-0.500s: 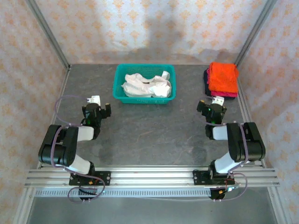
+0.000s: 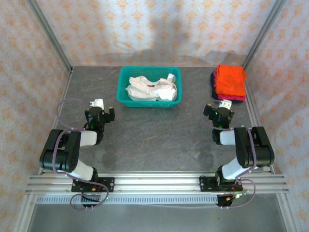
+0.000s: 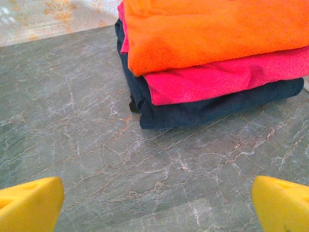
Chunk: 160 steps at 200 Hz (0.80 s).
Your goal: Fold and stack the t-shirts
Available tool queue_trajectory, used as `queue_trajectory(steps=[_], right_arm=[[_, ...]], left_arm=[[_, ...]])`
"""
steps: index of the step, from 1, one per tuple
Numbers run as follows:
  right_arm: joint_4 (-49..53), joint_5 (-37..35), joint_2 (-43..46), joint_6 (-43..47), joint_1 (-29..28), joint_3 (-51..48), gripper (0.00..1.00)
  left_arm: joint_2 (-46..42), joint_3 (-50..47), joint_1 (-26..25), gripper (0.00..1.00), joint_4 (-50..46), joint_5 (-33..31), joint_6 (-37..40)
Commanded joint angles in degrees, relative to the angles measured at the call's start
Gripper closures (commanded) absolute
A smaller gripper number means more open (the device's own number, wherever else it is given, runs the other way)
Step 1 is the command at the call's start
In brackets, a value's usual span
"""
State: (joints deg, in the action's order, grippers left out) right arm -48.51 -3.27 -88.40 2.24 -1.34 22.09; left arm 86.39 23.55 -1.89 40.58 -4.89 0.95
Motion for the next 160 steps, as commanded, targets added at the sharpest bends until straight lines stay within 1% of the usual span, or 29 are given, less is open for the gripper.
queue_trajectory(steps=[1,50,64,84,93,110,131,148,160], right_arm=[[-1.6,-1.0,-0.1,-0.1,-0.2,0.4,0.01],[-2.3,-0.8,0.1,0.0,-0.2,-0.1,0.01],[-3.7,-0.5,0.7,0.2,-0.2,-1.0,0.01],[-2.6,-0.7,4.4,0.3,-0.4,-2.1,0.01],[0.8,-1.3,8.2,0.4,-0.7,-2.0,0.01],[8.5,-1.4,15.2,0.1,-1.1,-0.9,0.01],[23.4,-0.7,23.4,-3.9,-1.2,3.8,0.01],[33.5,1.3,26.5,-6.4,-1.8,8.6,0.01],[39.4,2.9,26.6,-8.5,-2.4,12.1,0.01]], left_arm=[[-0.6,1.1,-0.7,0.00,1.7,-0.6,-0.3],[-0.8,1.0,-0.7,0.00,1.9,0.0,-0.1],[-2.3,2.1,-1.5,0.00,-1.5,2.3,1.9],[-6.0,3.5,-4.3,0.00,-7.3,-0.6,4.4],[-8.3,4.4,-6.1,0.00,-11.1,-1.1,6.9],[-12.8,5.6,-10.0,0.00,-17.7,-4.2,10.7],[-19.6,5.5,-14.0,0.00,-22.8,-4.7,12.5],[-24.6,5.6,-18.7,0.00,-26.2,-5.0,12.8],[-27.3,5.5,-22.3,0.00,-27.7,-5.6,12.6]])
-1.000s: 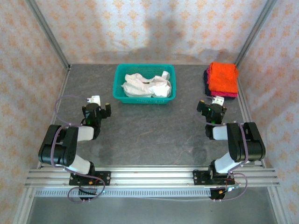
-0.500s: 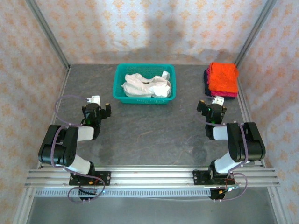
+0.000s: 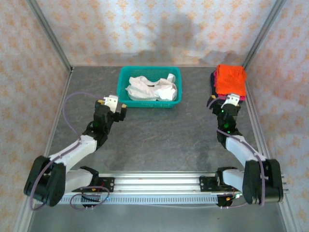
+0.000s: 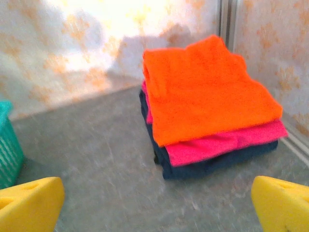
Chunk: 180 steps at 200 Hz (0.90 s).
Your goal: Fold and stack the t-shirts
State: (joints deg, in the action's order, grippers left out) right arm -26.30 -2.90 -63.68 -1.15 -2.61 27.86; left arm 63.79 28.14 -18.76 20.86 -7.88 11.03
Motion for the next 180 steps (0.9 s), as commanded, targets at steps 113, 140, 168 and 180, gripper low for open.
queue_trajectory(steps=[113,140,168,180], right_arm=[[41.5,9.9,-33.7,-21.9,-15.3,42.6,0.25],[42.7,11.1,-39.9,-23.6,-17.0,48.4,0.47],[43.9,11.6,-43.8,-24.6,-18.3,52.7,0.69],[45.2,11.8,-45.5,-25.1,-18.7,54.9,0.77]], left_arm=[[-2.0,2.9,-28.1,0.00,-7.9,-8.2,-1.9],[-3.4,2.5,-28.2,0.00,-9.8,-8.9,-1.6],[-6.0,1.7,-28.2,0.00,-11.8,-10.8,-1.8],[-7.2,1.4,-28.1,0.00,-12.8,-11.7,-2.4]])
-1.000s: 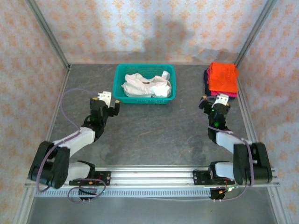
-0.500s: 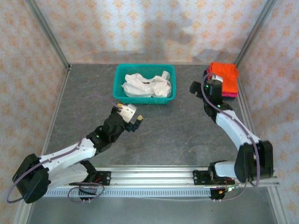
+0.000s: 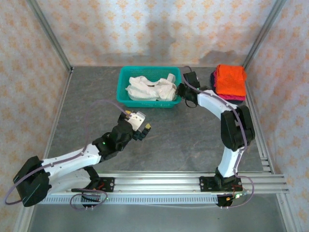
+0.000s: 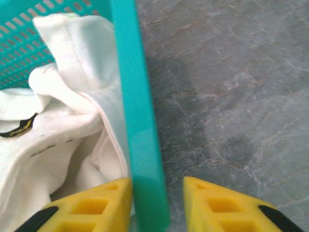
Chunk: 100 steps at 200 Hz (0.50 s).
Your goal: Fold and stack the t-shirts
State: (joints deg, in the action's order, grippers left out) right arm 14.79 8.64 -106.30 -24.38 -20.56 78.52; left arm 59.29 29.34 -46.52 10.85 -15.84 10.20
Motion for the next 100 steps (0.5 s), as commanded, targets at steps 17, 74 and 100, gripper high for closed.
queue_trajectory(steps=[17,74,100], right_arm=[[4.1,0.1,-4.6,-3.4,-1.6,5.9,0.86],[2.5,-2.5,-11.9,-5.9,-8.1,14.3,0.91],[5.9,-2.1,-18.6,-4.7,-11.0,25.1,0.91]], left_arm=[[-4.4,-0.2,-0.4,0.00,-4.0,-5.4,-2.8],[-9.7,1.4,0.0,0.00,-12.8,-11.3,-10.3],[-11.6,1.7,2.0,0.00,-16.0,-13.0,-17.2]])
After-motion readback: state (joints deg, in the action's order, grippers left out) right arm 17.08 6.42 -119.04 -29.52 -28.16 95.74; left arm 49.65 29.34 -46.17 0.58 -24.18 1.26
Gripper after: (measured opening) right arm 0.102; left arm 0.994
